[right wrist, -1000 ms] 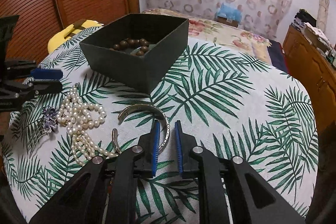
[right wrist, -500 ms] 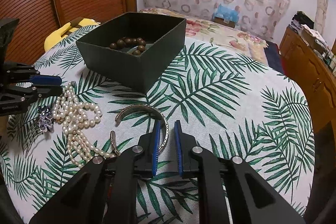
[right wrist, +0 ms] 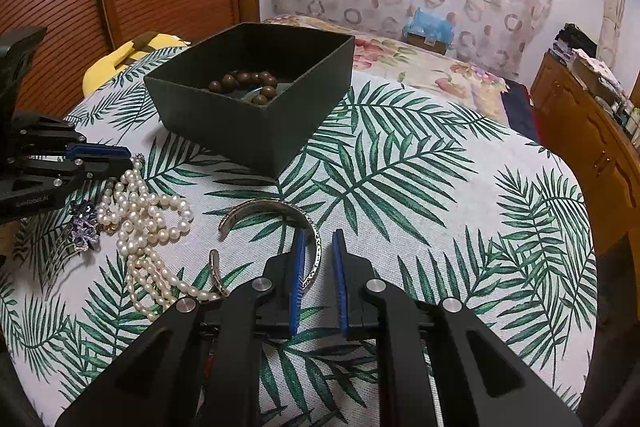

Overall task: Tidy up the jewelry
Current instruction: 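Grasp the silver bangle with the right tool while the left tool grasps a pearl necklace, then lift the pearl necklace and silver bangle over the black box and release both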

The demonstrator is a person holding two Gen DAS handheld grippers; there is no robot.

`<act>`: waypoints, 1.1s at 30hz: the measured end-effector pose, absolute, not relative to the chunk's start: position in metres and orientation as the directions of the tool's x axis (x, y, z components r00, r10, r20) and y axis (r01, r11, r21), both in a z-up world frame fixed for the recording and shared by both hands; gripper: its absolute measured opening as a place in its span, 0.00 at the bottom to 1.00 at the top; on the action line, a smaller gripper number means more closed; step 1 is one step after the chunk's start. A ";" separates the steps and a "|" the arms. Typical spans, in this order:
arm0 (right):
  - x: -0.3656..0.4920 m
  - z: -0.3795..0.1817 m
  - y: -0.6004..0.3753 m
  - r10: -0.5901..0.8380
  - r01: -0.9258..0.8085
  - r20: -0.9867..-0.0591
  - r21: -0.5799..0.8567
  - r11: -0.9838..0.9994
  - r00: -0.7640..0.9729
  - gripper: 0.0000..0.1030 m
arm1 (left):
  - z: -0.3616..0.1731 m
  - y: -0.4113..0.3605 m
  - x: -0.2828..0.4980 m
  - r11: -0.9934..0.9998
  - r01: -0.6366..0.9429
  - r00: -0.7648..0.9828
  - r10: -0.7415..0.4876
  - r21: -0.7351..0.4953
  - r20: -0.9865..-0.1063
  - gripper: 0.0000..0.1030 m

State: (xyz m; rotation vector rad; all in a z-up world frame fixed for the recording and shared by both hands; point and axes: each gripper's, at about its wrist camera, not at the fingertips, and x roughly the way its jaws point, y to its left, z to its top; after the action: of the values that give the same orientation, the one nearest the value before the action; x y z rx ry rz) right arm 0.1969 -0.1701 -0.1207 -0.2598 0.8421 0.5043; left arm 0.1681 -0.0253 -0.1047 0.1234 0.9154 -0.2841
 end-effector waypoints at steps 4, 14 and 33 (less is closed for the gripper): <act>0.197 -0.121 -0.170 0.321 -0.522 -0.765 -0.024 0.852 0.559 0.15 | -0.087 -0.023 0.160 0.956 0.289 0.618 -0.231 -0.055 -0.751 0.06; 0.197 -0.121 -0.171 0.323 -0.523 -0.765 -0.022 0.852 0.557 0.13 | -0.027 -0.030 0.146 0.942 0.327 0.701 -0.299 -0.081 -0.648 0.06; 0.184 -0.066 -0.180 0.382 -0.530 -0.681 -0.010 0.848 0.625 0.05 | 0.043 -0.041 0.139 0.937 0.348 0.789 -0.315 -0.039 -0.528 0.06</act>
State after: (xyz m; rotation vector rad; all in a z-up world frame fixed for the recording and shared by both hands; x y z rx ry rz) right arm 0.1837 -0.1802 -0.0658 -0.2179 0.7258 0.5279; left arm 0.1394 -0.0410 0.0433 0.0616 0.5573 -0.3576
